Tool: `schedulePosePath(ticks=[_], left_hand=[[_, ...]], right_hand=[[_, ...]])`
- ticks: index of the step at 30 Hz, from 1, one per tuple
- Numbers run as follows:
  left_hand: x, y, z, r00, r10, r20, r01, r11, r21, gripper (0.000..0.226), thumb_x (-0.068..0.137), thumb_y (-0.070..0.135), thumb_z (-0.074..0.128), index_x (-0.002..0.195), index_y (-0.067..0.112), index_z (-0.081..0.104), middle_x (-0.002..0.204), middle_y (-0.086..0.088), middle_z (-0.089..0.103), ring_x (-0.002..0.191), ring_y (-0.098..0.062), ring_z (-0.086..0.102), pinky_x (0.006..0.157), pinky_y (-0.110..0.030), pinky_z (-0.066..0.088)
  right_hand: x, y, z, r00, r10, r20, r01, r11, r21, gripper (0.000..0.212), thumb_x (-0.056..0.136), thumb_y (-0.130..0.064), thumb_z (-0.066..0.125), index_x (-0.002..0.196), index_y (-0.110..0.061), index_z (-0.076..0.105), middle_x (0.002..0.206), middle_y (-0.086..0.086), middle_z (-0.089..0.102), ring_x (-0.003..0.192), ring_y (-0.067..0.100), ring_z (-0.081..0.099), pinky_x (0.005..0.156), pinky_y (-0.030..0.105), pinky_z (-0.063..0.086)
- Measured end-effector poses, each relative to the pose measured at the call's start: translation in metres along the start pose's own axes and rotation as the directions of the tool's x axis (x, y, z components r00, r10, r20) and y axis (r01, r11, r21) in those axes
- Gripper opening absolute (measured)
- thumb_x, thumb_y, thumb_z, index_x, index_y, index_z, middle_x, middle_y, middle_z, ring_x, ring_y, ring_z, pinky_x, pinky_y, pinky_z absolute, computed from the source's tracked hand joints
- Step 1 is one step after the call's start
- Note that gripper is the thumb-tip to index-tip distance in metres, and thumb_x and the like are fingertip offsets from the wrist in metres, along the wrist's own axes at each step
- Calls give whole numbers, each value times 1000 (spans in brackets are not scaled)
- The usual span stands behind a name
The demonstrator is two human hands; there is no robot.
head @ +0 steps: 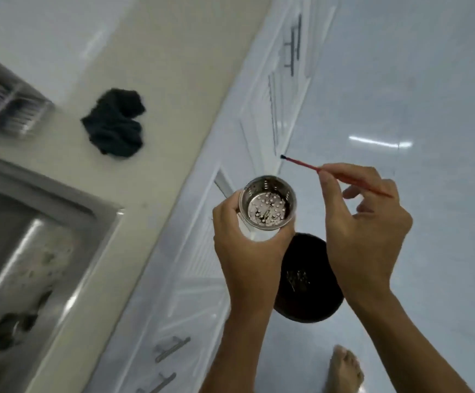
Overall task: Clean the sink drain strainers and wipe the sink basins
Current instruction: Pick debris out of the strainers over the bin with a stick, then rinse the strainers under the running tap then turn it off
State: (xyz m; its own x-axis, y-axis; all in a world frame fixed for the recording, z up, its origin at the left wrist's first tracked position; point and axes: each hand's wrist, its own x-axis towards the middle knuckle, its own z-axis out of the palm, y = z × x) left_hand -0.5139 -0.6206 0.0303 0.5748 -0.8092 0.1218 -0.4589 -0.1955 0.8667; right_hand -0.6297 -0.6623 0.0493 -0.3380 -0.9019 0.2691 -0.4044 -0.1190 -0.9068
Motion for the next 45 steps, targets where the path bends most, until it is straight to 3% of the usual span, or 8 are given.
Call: schedulePosePath(ticks=[7,16,19,22,29,35,41,45], left_hand=[[55,95,-147,953,65,-297,-82,996,-45,74,67,46,90,129,18,60,121,7,62,113,-7,62,93,-36,58],[49,-18,-362,778,-127,-616,143,989,-24,83,64,43,92,136,28,54,127,11,63,116,-12,63,99,-44,55],[46,-84,-411,785,-310,-537,345,938,-39,106,61,40,93,150,40,35,140,14,58,124,-17,61,107,-47,51],[55,-151,-430,851,-373,-369,444,886,130,94,64,36,90,146,34,46,139,8,56,126,-23,55,112,-47,44],[90,-260,-402,949,-314,-3,251,753,609,77,80,55,79,146,30,49,145,6,58,133,-20,53,119,-50,18],[93,-291,-381,974,-223,43,97,581,808,79,77,68,75,137,20,59,133,-3,69,122,-26,61,116,-58,29],[91,-303,-380,967,-249,53,106,582,807,87,74,74,65,139,19,54,137,-5,65,128,-27,59,118,-59,26],[102,-284,-380,970,-241,17,144,634,760,114,67,94,44,150,16,43,150,-5,55,137,-27,51,116,-56,33]], right_hand=[[4,-186,44,959,-269,93,245,946,210,9,97,-26,70,103,-20,76,100,-15,72,81,13,58,60,9,35],[-150,-305,164,767,-521,374,375,838,397,13,96,-24,71,106,-18,75,97,-9,72,84,15,60,69,18,48],[-195,-311,203,680,-525,512,413,851,325,15,97,-33,66,109,-28,73,96,-15,69,85,7,54,69,8,39],[-219,-297,237,599,-459,656,467,866,179,17,97,-39,63,112,-34,70,96,-13,70,89,4,52,69,2,31],[-227,-261,274,576,-364,732,529,849,6,25,94,-45,54,114,-35,67,93,-20,60,86,3,52,67,9,28],[-225,-243,296,555,-332,763,557,829,-45,21,95,-44,57,111,-36,69,87,-23,60,85,4,53,66,11,33],[-235,-232,317,537,-338,773,570,821,-37,17,95,-39,64,110,-33,71,92,-23,65,85,4,52,65,18,40],[-229,-231,325,546,-348,762,566,824,-30,20,96,-38,63,114,-32,70,99,-16,71,87,3,52,70,8,33]])
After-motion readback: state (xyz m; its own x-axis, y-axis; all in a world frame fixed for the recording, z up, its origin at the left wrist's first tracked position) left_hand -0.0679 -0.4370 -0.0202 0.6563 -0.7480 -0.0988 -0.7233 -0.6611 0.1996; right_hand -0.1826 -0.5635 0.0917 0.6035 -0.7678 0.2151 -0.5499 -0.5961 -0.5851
